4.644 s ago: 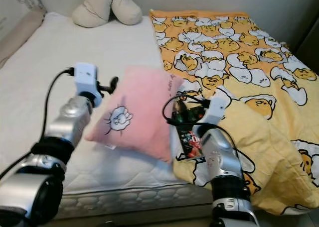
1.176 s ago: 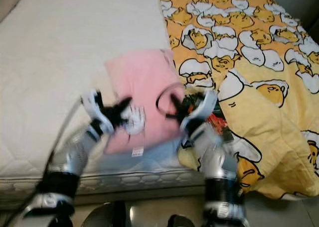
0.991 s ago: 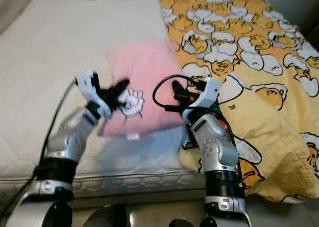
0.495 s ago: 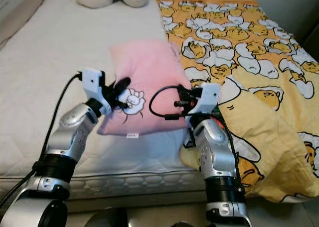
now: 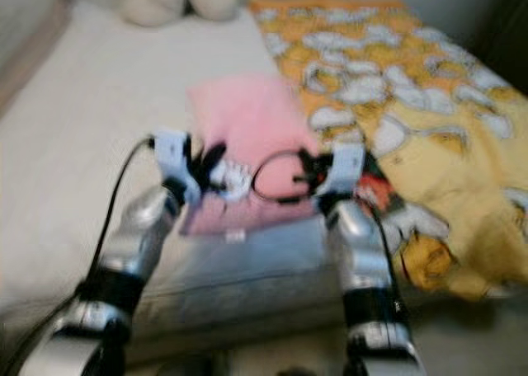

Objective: Clean up the room

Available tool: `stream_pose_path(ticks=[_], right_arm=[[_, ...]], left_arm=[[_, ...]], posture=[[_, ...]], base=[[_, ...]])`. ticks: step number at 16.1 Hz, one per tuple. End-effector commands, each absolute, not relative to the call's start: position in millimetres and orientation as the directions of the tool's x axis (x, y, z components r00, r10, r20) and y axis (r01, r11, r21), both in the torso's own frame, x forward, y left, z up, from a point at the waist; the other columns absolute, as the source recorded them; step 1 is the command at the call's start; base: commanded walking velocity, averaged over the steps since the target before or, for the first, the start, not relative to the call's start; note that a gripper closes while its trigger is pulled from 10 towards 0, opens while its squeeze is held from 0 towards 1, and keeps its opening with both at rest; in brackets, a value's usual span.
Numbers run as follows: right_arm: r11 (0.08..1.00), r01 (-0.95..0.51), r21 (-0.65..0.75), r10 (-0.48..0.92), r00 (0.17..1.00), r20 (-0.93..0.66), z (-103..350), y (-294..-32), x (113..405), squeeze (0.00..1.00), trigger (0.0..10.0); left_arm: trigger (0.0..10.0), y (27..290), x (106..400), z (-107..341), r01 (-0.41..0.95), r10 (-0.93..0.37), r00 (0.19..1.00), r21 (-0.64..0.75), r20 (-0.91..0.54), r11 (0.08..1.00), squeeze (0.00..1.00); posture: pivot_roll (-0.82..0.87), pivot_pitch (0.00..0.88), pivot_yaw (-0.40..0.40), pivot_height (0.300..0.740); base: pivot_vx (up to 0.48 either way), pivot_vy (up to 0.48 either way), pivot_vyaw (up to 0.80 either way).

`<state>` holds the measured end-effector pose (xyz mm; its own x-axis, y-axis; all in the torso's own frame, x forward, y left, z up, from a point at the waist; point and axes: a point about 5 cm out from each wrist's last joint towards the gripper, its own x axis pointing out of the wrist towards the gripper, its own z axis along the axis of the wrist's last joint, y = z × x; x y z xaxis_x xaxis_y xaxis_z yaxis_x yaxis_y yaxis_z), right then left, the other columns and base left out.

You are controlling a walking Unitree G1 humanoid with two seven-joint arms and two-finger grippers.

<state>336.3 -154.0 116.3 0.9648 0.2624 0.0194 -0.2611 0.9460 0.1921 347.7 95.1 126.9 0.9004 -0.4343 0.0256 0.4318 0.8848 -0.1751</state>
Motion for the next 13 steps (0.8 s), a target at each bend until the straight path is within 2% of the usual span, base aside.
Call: stream_pose_path(ticks=[1, 6, 7, 10, 12, 13], right_arm=[[0.953, -0.244, 0.178, 0.236, 0.970, 0.066, 124.7, -161.4, 340.1, 0.00, 0.0], [0.948, -0.268, 0.171, 0.267, 0.963, 0.032, 119.4, -156.2, 345.0, 0.00, 0.0], [0.950, -0.269, 0.159, 0.271, 0.963, 0.011, 116.6, -155.4, 345.2, 0.00, 0.0], [0.951, -0.263, 0.160, 0.264, 0.964, 0.018, 114.5, -157.0, 343.6, 0.00, 0.0], [0.952, -0.258, 0.162, 0.260, 0.966, 0.012, 112.4, -159.0, 343.6, 0.00, 0.0], [0.953, -0.264, 0.151, 0.266, 0.964, 0.008, 111.2, -158.5, 343.5, 0.00, 0.0]], left_arm=[[0.0, 100.3, 351.5, 139.1, 0.416, -0.410, 0.909, -0.138, 0.069, 0.899, 0.00], [0.0, 111.2, 353.8, 141.3, 0.374, -0.368, 0.927, -0.106, 0.067, 0.921, 0.00], [0.0, 110.3, 353.5, 140.4, 0.370, -0.366, 0.929, -0.095, 0.060, 0.924, 0.00], [0.0, 112.1, 351.7, 137.1, 0.357, -0.353, 0.934, -0.089, 0.053, 0.930, 0.00], [0.0, 114.3, 352.3, 134.5, 0.329, -0.328, 0.944, -0.070, 0.030, 0.942, 0.00], [10.0, 116.4, 354.5, 131.6, 0.294, -0.295, 0.955, -0.059, -0.004, 0.954, 0.00]], posture=[[-0.02, 0.000, -0.022, 0.740], [0.00, 0.000, -0.033, 0.740], [0.00, 0.000, -0.033, 0.740], [0.01, 0.000, -0.035, 0.740], [0.01, 0.000, -0.033, 0.740], [0.01, 0.000, -0.033, 0.740]], base=[[0.000, 0.480, 0.44], [0.052, 0.459, 0.08], [0.420, 0.000, 0.00], [0.000, 0.000, 0.00], [0.000, 0.000, 0.48], [0.000, 0.000, 0.44]])
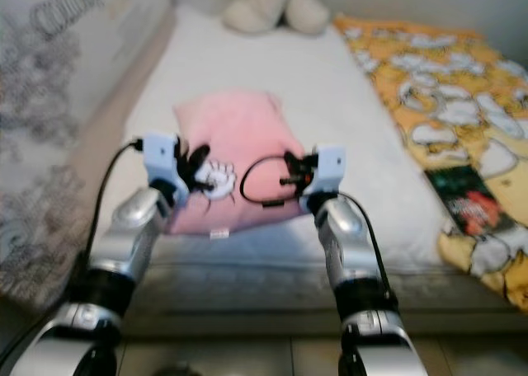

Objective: Clean up the room

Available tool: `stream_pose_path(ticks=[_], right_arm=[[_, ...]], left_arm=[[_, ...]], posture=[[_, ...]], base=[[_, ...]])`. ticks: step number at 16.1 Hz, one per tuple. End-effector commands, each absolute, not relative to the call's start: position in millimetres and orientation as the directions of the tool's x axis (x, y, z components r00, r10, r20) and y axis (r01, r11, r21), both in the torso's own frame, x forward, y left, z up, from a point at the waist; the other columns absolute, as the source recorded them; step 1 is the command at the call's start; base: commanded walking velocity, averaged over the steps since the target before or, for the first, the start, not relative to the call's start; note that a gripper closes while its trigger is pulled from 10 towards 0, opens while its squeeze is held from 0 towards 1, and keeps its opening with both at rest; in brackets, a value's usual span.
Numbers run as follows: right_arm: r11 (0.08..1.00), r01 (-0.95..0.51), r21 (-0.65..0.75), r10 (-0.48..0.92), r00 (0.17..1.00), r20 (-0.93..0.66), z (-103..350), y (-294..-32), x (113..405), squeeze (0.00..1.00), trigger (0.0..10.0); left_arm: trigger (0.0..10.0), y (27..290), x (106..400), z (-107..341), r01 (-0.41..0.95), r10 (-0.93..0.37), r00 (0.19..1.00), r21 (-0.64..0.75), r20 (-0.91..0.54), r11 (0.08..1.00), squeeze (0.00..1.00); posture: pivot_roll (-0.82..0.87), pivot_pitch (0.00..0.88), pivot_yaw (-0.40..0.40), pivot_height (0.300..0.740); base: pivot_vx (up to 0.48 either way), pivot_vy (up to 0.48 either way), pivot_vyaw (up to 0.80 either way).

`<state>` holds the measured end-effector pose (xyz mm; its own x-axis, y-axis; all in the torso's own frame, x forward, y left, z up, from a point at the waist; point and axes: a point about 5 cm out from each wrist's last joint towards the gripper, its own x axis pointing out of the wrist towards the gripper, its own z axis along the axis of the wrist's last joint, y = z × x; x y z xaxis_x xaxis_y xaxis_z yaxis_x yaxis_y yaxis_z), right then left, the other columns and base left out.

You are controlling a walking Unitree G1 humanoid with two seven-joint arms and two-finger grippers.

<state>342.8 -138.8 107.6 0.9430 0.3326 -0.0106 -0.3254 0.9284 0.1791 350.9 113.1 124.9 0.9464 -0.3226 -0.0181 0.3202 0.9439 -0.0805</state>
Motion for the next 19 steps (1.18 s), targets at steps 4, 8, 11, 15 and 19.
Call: stream_pose_path(ticks=[4, 8, 11, 15, 19], right_arm=[[0.960, -0.247, 0.134, 0.248, 0.969, 0.009, 111.5, -161.8, 344.2, 0.00, 10.0], [0.957, -0.260, 0.130, 0.260, 0.966, 0.020, 110.8, -157.5, 342.9, 0.00, 10.0], [0.956, -0.267, 0.124, 0.266, 0.964, 0.028, 110.6, -154.6, 341.4, 0.00, 10.0], [0.960, -0.254, 0.117, 0.254, 0.967, 0.010, 108.8, -156.1, 342.8, 0.00, 10.0], [0.959, -0.265, 0.104, 0.265, 0.964, 0.014, 109.2, -153.2, 342.6, 0.00, 10.0]], left_arm=[[10.0, 115.5, 354.8, 131.9, 0.290, -0.290, 0.957, -0.009, -0.005, 0.957, 0.00], [10.0, 117.2, 356.0, 134.1, 0.280, -0.281, 0.960, -0.004, -0.004, 0.960, 0.00], [10.0, 120.4, 355.7, 130.9, 0.241, -0.241, 0.970, 0.001, -0.021, 0.971, 0.00], [10.0, 121.0, 354.9, 130.1, 0.237, -0.237, 0.971, 0.006, -0.028, 0.971, 0.00], [10.0, 122.7, 357.1, 133.9, 0.239, -0.239, 0.971, 0.031, -0.017, 0.971, 0.00]], posture=[[0.01, 0.000, -0.030, 0.740], [0.00, 0.000, -0.029, 0.740], [0.01, 0.000, -0.027, 0.740], [0.01, 0.000, -0.026, 0.740], [0.01, 0.000, -0.028, 0.740]], base=[[0.000, 0.000, 0.22], [0.000, 0.239, 0.00], [0.094, 0.430, 0.16], [0.353, 0.323, 0.43], [0.413, 0.146, 0.00]])
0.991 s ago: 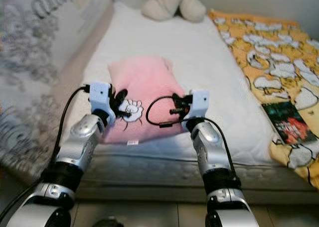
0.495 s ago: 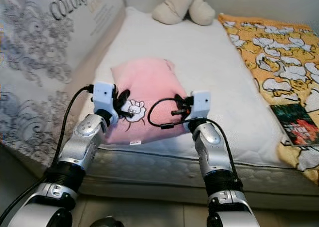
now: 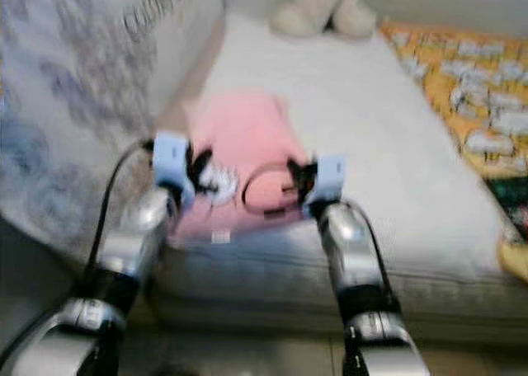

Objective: Clean up the room

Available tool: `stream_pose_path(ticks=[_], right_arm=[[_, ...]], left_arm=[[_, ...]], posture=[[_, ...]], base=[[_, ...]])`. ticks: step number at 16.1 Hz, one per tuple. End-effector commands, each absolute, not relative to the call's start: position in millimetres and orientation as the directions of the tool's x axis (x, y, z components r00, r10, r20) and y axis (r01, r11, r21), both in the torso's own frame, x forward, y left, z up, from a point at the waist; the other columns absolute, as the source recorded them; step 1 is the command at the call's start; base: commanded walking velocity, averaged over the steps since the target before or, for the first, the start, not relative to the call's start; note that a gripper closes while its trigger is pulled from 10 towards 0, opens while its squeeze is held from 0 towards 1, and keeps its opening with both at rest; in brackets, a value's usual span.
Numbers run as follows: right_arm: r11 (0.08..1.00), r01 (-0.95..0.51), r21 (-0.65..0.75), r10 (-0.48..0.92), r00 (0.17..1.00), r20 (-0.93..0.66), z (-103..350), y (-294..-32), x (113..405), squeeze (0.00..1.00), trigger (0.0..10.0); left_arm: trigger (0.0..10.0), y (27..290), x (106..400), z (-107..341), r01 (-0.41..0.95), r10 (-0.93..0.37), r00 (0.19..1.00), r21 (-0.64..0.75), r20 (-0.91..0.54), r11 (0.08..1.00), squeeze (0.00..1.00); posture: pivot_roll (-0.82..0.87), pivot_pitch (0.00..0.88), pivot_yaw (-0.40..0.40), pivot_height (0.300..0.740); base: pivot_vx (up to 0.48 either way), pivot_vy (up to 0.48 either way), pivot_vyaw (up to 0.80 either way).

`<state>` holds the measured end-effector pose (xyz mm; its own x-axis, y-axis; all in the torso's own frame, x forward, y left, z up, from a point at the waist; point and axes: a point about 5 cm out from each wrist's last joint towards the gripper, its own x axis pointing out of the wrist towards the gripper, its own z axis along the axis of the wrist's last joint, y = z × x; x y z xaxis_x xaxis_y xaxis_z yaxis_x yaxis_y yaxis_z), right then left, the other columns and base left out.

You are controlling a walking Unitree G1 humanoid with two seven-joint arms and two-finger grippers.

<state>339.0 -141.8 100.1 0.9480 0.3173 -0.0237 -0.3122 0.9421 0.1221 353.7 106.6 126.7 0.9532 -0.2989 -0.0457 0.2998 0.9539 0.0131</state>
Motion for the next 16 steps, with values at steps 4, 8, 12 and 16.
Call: stream_pose_path(ticks=[4, 8, 12, 16], right_arm=[[0.960, -0.261, 0.102, 0.260, 0.965, 0.021, 111.8, -153.9, 344.6, 0.00, 10.0], [0.967, -0.243, 0.082, 0.241, 0.970, 0.027, 114.2, -159.0, 345.5, 0.00, 10.0], [0.968, -0.237, 0.083, 0.237, 0.971, 0.017, 111.5, -159.2, 344.6, 0.00, 10.0], [0.969, -0.232, 0.086, 0.231, 0.973, 0.025, 111.6, -158.0, 343.6, 0.00, 10.0]], left_arm=[[10.0, 122.5, 362.6, 140.5, 0.232, -0.232, 0.973, 0.089, -0.012, 0.969, 0.00], [10.0, 120.9, 363.6, 139.7, 0.225, -0.224, 0.974, 0.087, -0.016, 0.971, 0.00], [10.0, 120.6, 364.4, 140.5, 0.215, -0.215, 0.977, 0.090, -0.008, 0.972, 0.00], [10.0, 120.0, 368.6, 147.4, 0.226, -0.228, 0.974, 0.093, 0.010, 0.970, 0.00]], posture=[[0.01, 0.000, -0.027, 0.740], [0.00, 0.000, -0.025, 0.740], [0.00, 0.000, -0.024, 0.740], [0.00, 0.000, -0.020, 0.740]], base=[[0.360, 0.000, 0.00], [0.000, 0.000, 0.23], [0.000, 0.000, 0.10], [0.199, 0.000, 0.00]])
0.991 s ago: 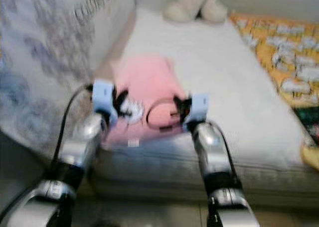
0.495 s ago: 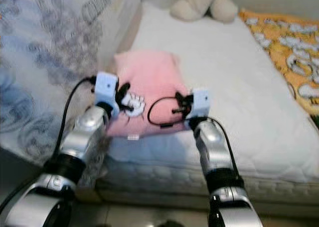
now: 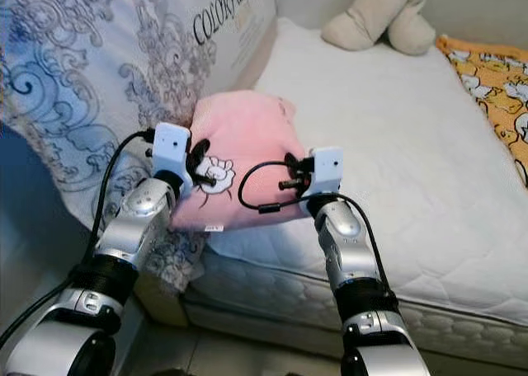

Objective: Clean up the room

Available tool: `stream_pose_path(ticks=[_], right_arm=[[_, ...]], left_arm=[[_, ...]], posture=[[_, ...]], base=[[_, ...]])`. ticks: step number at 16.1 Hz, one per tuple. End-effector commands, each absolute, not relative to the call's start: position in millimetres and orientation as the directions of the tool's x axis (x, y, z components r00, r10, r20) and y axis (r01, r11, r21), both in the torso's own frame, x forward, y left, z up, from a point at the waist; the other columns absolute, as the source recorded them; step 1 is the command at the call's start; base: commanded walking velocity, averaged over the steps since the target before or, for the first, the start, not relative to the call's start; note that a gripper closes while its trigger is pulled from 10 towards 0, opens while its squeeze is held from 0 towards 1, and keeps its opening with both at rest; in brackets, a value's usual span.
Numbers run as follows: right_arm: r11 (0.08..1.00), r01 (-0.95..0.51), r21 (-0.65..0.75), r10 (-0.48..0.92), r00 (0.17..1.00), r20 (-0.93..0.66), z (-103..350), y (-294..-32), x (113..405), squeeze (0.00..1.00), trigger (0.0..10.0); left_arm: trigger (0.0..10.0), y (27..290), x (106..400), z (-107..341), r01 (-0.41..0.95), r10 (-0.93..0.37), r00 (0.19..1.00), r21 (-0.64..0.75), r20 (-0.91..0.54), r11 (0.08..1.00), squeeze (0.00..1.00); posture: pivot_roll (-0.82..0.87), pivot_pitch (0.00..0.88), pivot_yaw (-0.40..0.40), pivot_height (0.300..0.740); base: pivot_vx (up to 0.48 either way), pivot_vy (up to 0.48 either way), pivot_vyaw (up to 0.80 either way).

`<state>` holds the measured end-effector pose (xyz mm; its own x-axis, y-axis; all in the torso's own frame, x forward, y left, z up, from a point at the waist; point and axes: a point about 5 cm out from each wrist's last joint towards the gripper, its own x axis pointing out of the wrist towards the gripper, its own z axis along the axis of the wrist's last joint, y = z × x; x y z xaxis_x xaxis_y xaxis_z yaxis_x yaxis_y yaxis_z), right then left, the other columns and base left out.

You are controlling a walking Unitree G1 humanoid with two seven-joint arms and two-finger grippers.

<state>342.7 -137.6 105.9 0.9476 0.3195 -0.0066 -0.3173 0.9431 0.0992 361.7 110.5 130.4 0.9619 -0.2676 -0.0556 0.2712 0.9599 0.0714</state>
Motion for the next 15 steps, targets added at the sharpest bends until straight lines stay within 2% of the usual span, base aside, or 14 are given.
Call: stream_pose_path(ticks=[1, 6, 10, 14, 15], right_arm=[[0.969, -0.231, 0.085, 0.230, 0.973, 0.028, 111.9, -157.7, 343.5, 0.00, 10.0], [0.969, -0.236, 0.079, 0.234, 0.972, 0.031, 111.9, -157.5, 342.8, 0.00, 10.0], [0.972, -0.220, 0.087, 0.219, 0.976, 0.016, 121.9, -159.5, 356.3, 0.00, 10.0], [0.942, -0.168, 0.291, 0.168, 0.986, 0.026, 139.3, -155.7, 380.6, 0.00, 10.0], [0.918, -0.142, 0.369, 0.153, 0.988, 0.000, 133.6, -151.4, 381.9, 0.00, 10.0]], left_arm=[[10.0, 119.8, 370.4, 148.6, 0.226, -0.227, 0.974, 0.093, 0.007, 0.970, 0.00], [10.0, 114.1, 374.9, 154.3, 0.230, -0.233, 0.972, 0.104, 0.020, 0.968, 0.00], [10.0, 115.3, 389.3, 169.5, 0.203, -0.211, 0.977, 0.178, 0.028, 0.963, 0.00], [10.0, 111.0, 406.3, 192.6, 0.210, -0.227, 0.974, 0.320, 0.016, 0.924, 0.00], [10.0, 109.5, 408.5, 196.9, 0.211, -0.235, 0.972, 0.386, 0.016, 0.898, 0.00]], posture=[[0.00, 0.000, -0.019, 0.740], [-0.01, 0.000, -0.012, 0.740], [-0.01, 0.000, -0.019, 0.740], [0.00, 0.030, -0.029, 0.740], [0.00, 0.074, -0.024, 0.740]], base=[[0.480, 0.000, 0.00], [0.480, 0.000, 0.00], [0.000, 0.000, 0.00], [0.000, 0.000, 0.00], [0.000, 0.000, 0.00]])
